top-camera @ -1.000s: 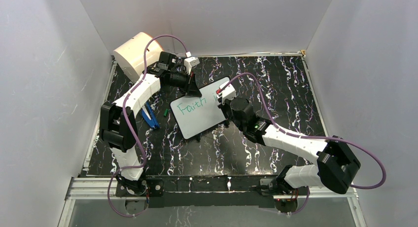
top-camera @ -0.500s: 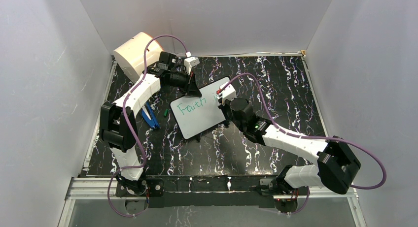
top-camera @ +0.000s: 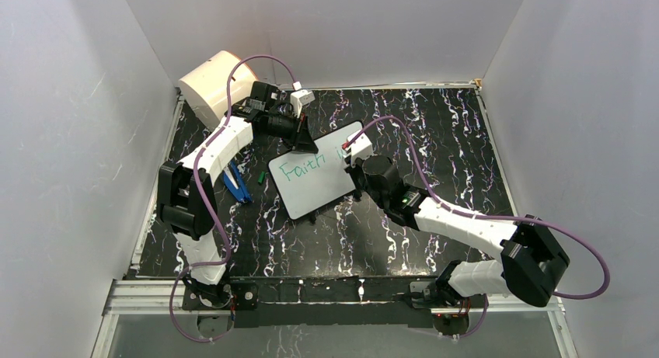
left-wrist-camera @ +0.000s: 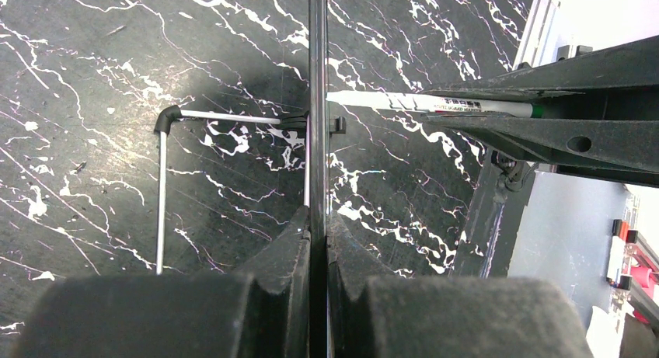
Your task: Write a sentence on the whiteboard
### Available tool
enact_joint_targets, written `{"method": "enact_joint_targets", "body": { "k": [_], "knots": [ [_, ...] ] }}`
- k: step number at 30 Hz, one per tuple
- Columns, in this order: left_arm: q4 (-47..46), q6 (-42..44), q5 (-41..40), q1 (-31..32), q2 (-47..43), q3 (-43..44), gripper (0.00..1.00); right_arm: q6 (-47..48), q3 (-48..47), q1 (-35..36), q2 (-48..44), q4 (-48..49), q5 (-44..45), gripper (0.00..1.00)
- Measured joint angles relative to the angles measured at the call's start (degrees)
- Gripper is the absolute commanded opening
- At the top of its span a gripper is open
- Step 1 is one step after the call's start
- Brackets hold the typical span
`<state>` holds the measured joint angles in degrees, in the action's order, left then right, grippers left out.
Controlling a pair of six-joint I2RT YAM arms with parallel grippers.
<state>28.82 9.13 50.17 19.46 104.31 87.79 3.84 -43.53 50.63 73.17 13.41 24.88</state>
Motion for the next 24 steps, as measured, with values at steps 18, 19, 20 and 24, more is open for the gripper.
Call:
{"method": "enact_joint_targets", "body": {
  "k": [18, 19, 20, 24],
  "knots": [
    [0.00, 0.00, 0.04, 0.00, 0.00, 0.00, 0.00, -0.44, 0.20, 0.00, -0.02, 0.24, 0.04, 0.00],
    [0.00, 0.00, 0.07, 0.00, 0.00, 0.00, 0.00, -0.44, 0.20, 0.00, -0.02, 0.31, 0.04, 0.00],
    [0.00, 0.00, 0.04, 0.00, 0.00, 0.00, 0.00, -0.44, 0.22, 0.00, -0.02, 0.39, 0.04, 0.00],
    [0.00, 0.00, 0.11, 0.00, 0.00, 0.00, 0.00, -0.39, 0.24, 0.00, -0.04, 1.14, 0.04, 0.00]
  ]
}}
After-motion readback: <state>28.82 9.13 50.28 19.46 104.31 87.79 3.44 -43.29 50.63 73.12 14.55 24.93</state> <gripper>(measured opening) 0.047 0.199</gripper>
